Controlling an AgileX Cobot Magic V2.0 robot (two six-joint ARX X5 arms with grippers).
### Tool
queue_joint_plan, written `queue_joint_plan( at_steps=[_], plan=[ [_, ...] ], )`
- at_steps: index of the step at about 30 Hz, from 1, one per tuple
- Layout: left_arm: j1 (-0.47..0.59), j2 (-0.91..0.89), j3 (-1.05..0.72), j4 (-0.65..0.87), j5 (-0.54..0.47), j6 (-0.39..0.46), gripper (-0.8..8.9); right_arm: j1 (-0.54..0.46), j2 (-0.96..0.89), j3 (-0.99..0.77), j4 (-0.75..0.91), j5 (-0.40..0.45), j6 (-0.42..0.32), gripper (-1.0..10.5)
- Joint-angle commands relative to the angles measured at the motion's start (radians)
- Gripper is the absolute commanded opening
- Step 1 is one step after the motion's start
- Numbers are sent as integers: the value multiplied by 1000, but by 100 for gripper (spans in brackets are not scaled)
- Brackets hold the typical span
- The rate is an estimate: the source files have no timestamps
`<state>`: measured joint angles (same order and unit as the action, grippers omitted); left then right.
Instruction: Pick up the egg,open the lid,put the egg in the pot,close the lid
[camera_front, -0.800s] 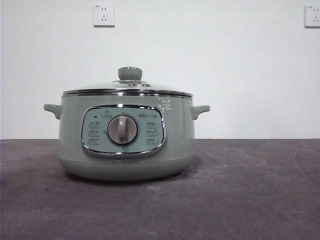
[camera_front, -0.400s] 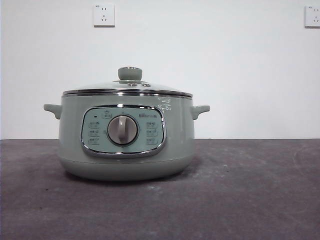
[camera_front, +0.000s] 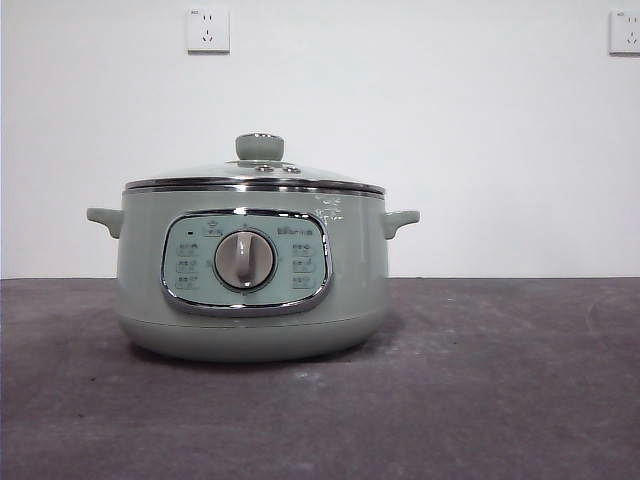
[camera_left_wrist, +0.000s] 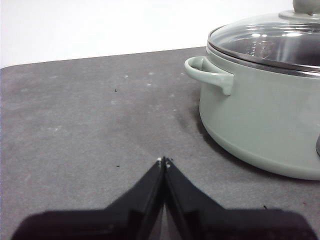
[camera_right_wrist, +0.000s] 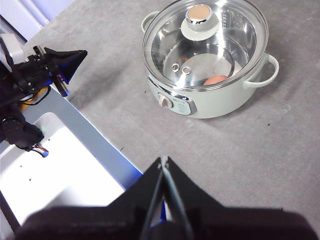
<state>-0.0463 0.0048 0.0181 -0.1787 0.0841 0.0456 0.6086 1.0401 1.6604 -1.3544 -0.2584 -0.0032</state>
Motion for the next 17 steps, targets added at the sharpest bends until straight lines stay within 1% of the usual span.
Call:
queue_joint_plan(
  at_steps=[1,17],
  plan=[
    [3,-3,-15,5,-3,-10,-3,1,-2,-3,-16,2,10,0],
    [3,-3,-15,5,-3,-10,-3,1,-3,-3,-16,2,10,0]
  ],
)
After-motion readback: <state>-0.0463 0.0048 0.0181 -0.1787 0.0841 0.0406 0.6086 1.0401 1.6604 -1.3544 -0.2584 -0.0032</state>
